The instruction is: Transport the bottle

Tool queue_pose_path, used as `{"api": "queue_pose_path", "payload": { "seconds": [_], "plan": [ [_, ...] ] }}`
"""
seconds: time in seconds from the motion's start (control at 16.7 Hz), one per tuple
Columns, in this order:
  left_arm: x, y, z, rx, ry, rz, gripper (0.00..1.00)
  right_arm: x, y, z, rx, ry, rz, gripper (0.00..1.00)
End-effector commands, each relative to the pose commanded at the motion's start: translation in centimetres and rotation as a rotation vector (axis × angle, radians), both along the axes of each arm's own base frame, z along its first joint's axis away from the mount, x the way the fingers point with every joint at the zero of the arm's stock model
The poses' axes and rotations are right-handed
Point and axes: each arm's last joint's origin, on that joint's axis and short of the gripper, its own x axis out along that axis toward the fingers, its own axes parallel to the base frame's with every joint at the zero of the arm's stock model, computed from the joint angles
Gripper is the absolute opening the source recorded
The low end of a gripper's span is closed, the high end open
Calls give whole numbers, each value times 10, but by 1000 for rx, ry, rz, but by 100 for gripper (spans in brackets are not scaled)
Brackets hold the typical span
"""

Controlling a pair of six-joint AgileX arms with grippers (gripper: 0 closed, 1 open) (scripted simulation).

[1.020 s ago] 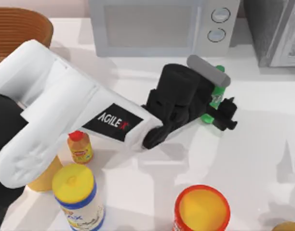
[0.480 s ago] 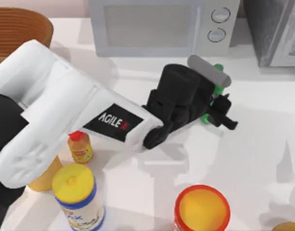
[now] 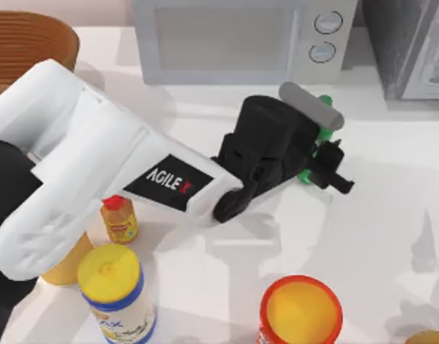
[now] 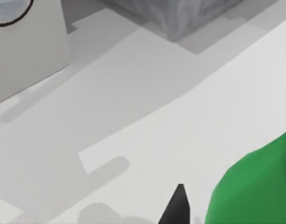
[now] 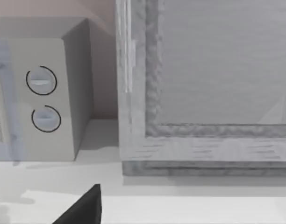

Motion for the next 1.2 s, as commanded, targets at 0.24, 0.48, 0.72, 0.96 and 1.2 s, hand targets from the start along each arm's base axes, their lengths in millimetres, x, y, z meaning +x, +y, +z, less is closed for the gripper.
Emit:
{"api": "queue_pose_path", "payload": {
  "seconds": [0.24, 0.48, 0.72, 0.96, 1.2],
  "plan": [
    [1, 32, 18, -5, -25, 127, 0, 0, 0, 0, 0, 0, 0, 100],
    [-9, 94, 47, -24, -67, 353, 0, 0, 0, 0, 0, 0, 0, 100],
    [-36, 160, 58, -20, -72, 578, 0, 0, 0, 0, 0, 0, 0, 100],
    [-66, 208, 54, -4, -48, 745, 0, 0, 0, 0, 0, 0, 0, 100],
    [-79, 219, 49, 7, -26, 784, 0, 0, 0, 0, 0, 0, 0, 100]
  ]
}}
